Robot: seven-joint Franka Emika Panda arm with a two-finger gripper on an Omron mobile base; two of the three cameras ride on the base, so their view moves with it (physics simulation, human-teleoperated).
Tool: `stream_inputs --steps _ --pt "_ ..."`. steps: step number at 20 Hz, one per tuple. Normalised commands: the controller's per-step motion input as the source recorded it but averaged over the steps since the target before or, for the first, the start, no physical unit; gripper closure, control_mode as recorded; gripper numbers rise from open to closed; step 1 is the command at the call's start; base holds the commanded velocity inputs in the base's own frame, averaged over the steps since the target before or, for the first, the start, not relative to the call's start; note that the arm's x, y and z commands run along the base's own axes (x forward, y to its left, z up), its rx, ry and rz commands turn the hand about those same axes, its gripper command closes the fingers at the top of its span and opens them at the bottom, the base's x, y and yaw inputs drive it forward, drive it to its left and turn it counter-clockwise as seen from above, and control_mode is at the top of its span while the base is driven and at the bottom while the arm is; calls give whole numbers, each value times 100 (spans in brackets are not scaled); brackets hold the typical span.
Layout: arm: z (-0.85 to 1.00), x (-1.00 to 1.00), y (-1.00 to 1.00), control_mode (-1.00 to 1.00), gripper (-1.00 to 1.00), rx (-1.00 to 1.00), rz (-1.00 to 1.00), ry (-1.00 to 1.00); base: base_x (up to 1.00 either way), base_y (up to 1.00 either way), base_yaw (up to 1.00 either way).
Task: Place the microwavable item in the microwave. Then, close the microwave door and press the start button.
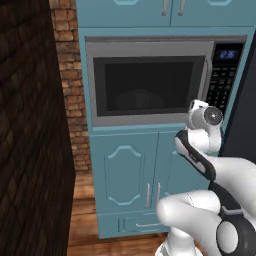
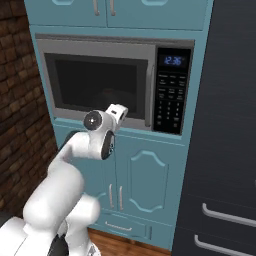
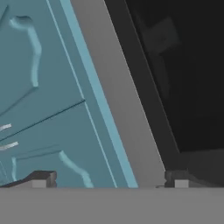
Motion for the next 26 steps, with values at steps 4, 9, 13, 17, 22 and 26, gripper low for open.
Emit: stream_inputs --steps 4,9,13,17,22,26 --pt "14 -74 -99 -100 -100 14 11 -2 0 0 0" --pt "-4 -15 -69 -100 -100 9 18 -6 0 0 0" --pt "-3 30 -32 -100 -100 10 18 -4 0 0 0" --pt "0 42 -22 -100 -100 10 13 -11 0 0 0" --pt "0 37 -15 -100 -100 6 7 -6 0 0 0" --pt "-10 28 -24 -100 -100 5 3 0 0 0 0"
